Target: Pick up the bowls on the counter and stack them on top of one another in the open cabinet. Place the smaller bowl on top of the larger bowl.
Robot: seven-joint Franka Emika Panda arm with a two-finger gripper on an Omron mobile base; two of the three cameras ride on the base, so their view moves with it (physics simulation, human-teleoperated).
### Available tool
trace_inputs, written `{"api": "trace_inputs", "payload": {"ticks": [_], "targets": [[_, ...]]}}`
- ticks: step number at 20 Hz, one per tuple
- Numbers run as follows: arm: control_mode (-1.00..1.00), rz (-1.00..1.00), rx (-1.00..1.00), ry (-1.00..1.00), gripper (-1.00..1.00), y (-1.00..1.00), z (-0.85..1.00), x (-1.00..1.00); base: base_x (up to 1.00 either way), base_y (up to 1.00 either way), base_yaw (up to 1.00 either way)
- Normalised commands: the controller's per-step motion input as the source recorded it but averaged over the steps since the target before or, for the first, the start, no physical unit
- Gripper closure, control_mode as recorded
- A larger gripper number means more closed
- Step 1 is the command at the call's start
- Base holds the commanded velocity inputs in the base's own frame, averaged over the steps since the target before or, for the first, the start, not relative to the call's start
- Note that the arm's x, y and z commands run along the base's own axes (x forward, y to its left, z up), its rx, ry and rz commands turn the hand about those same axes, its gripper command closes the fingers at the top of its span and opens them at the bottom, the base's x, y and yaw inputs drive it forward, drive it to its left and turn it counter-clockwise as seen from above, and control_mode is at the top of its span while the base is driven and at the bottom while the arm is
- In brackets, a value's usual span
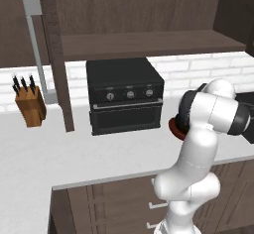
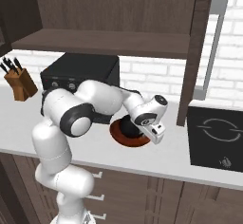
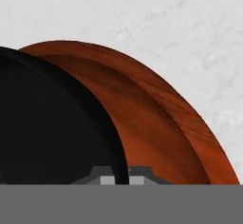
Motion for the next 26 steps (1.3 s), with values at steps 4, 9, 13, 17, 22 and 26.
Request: {"api": "trace_inputs", "payload": {"ticks": [4,9,13,17,22,26], "targets": [[-1.0,0.0,0.0,0.0,-1.0,0.0,0.0,-0.34,0.0,0.0,0.0],[-1.0,0.0,0.0,0.0,-1.0,0.0,0.11,-0.45,0.0,0.0,0.0],[-1.0,0.0,0.0,0.0,-1.0,0.0,0.16,-0.01,0.0,0.0,0.0],[-1.0,0.0,0.0,0.0,-1.0,0.0,0.51,0.0,0.0,0.0,0.0],[-1.0,0.0,0.0,0.0,-1.0,-0.1,0.22,-0.18,0.0,0.0,0.0],[-1.0,0.0,0.0,0.0,-1.0,-0.2,0.0,-0.31,0.0,0.0,0.0]]}}
